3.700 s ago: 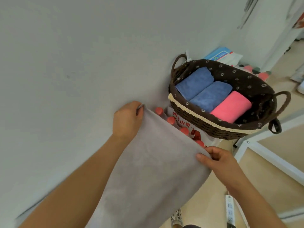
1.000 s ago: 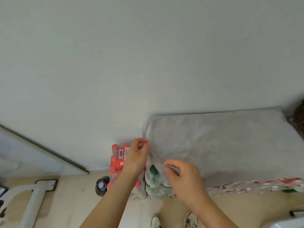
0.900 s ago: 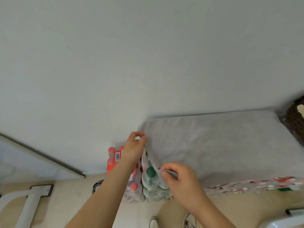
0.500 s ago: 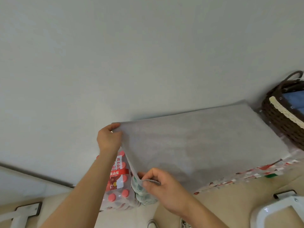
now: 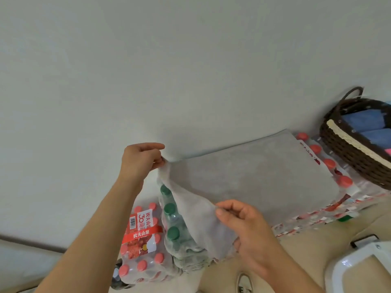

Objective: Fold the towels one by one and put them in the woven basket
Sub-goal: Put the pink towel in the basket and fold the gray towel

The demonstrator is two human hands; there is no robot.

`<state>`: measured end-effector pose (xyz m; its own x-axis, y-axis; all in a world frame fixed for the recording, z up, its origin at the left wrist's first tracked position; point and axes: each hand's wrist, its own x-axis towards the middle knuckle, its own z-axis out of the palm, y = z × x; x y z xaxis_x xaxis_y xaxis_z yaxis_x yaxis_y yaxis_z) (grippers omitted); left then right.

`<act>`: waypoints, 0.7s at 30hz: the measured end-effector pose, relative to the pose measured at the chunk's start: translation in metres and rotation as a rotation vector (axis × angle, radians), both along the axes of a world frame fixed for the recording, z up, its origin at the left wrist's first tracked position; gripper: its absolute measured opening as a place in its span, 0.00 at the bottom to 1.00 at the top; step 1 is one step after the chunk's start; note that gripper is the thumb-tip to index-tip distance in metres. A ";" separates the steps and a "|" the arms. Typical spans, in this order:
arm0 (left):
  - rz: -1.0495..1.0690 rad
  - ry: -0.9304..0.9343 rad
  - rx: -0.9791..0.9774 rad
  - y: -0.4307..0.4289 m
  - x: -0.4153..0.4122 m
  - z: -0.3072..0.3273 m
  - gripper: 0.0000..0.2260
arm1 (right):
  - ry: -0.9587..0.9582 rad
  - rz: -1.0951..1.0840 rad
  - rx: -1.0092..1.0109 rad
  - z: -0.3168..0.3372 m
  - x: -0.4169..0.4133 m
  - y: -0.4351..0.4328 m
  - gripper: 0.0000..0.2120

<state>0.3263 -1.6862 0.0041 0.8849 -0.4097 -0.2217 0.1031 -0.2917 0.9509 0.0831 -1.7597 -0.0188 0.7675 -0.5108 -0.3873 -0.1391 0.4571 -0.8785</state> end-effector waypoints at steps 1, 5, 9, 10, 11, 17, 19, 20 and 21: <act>-0.056 -0.036 0.034 -0.010 -0.006 0.000 0.13 | -0.010 -0.068 0.043 0.002 -0.009 -0.013 0.02; -0.299 -0.469 0.327 -0.057 -0.031 -0.005 0.15 | -0.027 -0.251 0.129 0.006 -0.042 -0.060 0.04; -0.370 -1.081 0.432 -0.100 -0.036 0.000 0.17 | -0.022 -0.359 0.141 0.004 -0.064 -0.098 0.04; -0.354 -1.146 0.438 -0.114 -0.038 0.001 0.15 | -0.015 -0.373 0.136 0.003 -0.071 -0.111 0.04; -0.338 -1.181 0.437 -0.128 -0.041 0.003 0.12 | -0.011 -0.390 0.137 0.003 -0.077 -0.122 0.03; -0.393 -1.279 0.301 -0.223 -0.078 0.004 0.07 | 0.110 -0.507 0.046 -0.023 -0.121 -0.186 0.09; -0.415 -1.248 0.275 -0.258 -0.093 -0.001 0.07 | 0.199 -0.574 -0.047 -0.034 -0.131 -0.206 0.09; -0.441 -1.230 0.280 -0.274 -0.100 -0.005 0.05 | 0.252 -0.609 -0.096 -0.038 -0.135 -0.215 0.09; -0.471 -1.213 0.296 -0.288 -0.105 -0.011 0.04 | 0.315 -0.629 -0.159 -0.041 -0.139 -0.223 0.08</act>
<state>0.2216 -1.9740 -0.0066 0.3724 -0.8020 0.4670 -0.9244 -0.2757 0.2637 -0.0558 -1.9829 -0.0599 0.1735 -0.8881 -0.4257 -0.1492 0.4036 -0.9027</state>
